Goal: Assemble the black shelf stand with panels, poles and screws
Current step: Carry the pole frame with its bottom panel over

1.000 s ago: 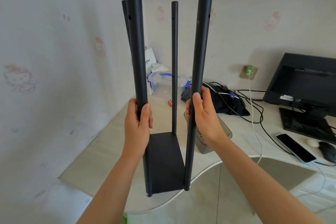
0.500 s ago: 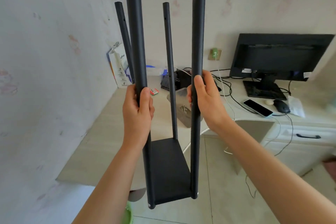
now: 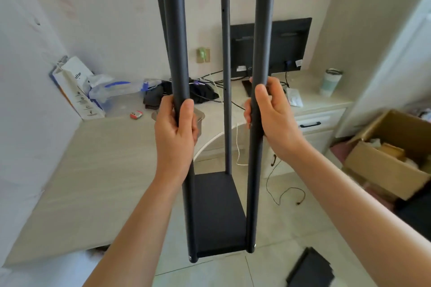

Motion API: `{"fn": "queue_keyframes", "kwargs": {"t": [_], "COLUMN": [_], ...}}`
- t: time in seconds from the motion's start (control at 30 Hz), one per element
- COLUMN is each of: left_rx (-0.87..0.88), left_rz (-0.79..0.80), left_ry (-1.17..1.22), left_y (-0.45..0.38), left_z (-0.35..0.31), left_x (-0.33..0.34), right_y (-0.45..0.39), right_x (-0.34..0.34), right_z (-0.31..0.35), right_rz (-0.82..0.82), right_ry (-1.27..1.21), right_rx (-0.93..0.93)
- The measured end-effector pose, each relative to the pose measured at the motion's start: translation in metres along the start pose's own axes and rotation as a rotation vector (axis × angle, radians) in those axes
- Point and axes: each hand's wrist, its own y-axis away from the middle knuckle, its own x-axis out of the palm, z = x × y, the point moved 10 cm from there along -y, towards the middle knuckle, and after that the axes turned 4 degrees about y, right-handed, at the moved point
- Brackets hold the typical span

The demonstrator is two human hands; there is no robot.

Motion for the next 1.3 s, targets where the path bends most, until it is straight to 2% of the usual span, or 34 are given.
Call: {"fn": "queue_keyframes", "kwargs": {"t": [0.13, 0.33, 0.57, 0.73, 0.93, 1.2, 1.3], "left_rx": [-0.020, -0.127, -0.287, -0.405, -0.627, -0.629, -0.643], "left_rz": [0.080, 0.209, 0.466, 0.732, 1.104, 1.555, 1.658], "left_ry": [0.027, 0.049, 0.019, -0.041, -0.155, -0.226, -0.241], "left_y": [0.030, 0.092, 0.189, 0.259, 0.346, 0.463, 0.508], "left_z": [0.008, 0.037, 0.096, 0.144, 0.207, 0.264, 0.283], "left_x": [0.064, 0.164, 0.273, 0.337, 0.395, 0.456, 0.470], "right_y": [0.027, 0.087, 0.178, 0.261, 0.361, 0.498, 0.545], "right_x": [-0.073, -0.189, -0.309, -0.378, -0.422, -0.446, -0.454], "right_z": [-0.009, -0.032, -0.093, -0.144, -0.197, -0.269, -0.295], "right_rz": [-0.051, -0.112, -0.200, -0.336, -0.520, -0.748, -0.840], "right_ry": [0.081, 0.184, 0.210, 0.191, 0.193, 0.236, 0.259], "right_rx": [0.040, 0.206, 0.429, 0.605, 0.794, 1.024, 1.089]}}
